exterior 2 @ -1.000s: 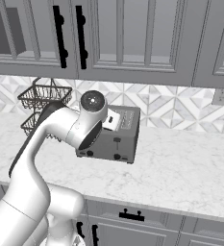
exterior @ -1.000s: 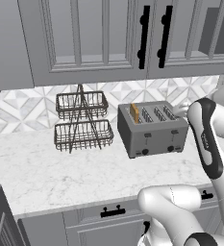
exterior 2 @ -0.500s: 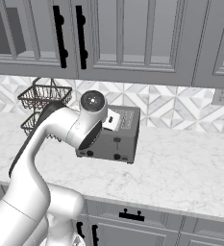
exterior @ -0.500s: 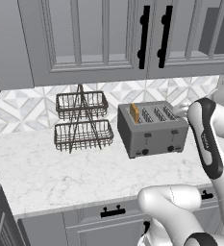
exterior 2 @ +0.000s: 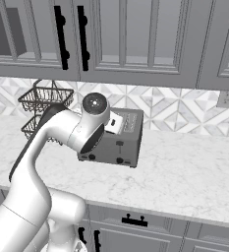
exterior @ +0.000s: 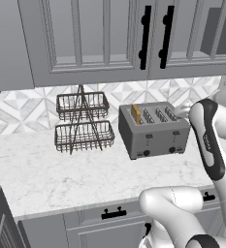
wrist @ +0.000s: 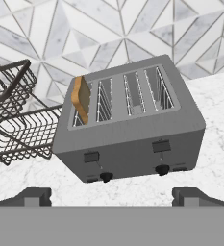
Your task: Start the toaster. Once the lever pops up, take the bread to the plate on the dining counter.
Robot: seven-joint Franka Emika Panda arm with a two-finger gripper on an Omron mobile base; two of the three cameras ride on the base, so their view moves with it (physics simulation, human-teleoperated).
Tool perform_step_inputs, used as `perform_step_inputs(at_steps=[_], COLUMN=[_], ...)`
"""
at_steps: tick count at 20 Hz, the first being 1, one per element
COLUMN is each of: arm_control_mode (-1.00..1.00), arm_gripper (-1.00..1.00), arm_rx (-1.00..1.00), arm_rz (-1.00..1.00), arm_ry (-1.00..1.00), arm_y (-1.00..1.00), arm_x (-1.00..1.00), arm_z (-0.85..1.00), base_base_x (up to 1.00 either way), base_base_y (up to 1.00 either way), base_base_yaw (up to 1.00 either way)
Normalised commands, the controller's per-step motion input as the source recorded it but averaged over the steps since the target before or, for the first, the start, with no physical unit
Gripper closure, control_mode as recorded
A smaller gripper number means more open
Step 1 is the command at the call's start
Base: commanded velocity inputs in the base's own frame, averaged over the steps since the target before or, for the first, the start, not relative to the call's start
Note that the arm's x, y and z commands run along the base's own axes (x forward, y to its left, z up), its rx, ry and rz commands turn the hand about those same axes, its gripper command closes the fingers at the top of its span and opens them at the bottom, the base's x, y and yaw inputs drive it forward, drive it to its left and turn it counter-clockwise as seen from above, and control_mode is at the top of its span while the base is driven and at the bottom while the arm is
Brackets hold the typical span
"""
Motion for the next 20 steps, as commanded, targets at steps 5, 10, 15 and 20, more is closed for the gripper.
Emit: perform_step_inputs(at_steps=[5,10,15,20], arm_control_mode=[-1.0,-1.0,-1.0,-1.0], arm_gripper=[-1.0,-1.0,-1.0,-1.0], arm_rx=[0.0,0.0,0.0,0.0], arm_rz=[0.0,0.0,0.0,0.0], arm_ry=[0.0,0.0,0.0,0.0], arm_y=[0.0,0.0,0.0,0.0], arm_x=[0.0,0.0,0.0,0.0], arm_z=[0.0,0.0,0.0,0.0], base_base_x=[0.0,0.0,0.0,0.0], base_base_y=[0.0,0.0,0.0,0.0], base_base_yaw=[0.0,0.0,0.0,0.0])
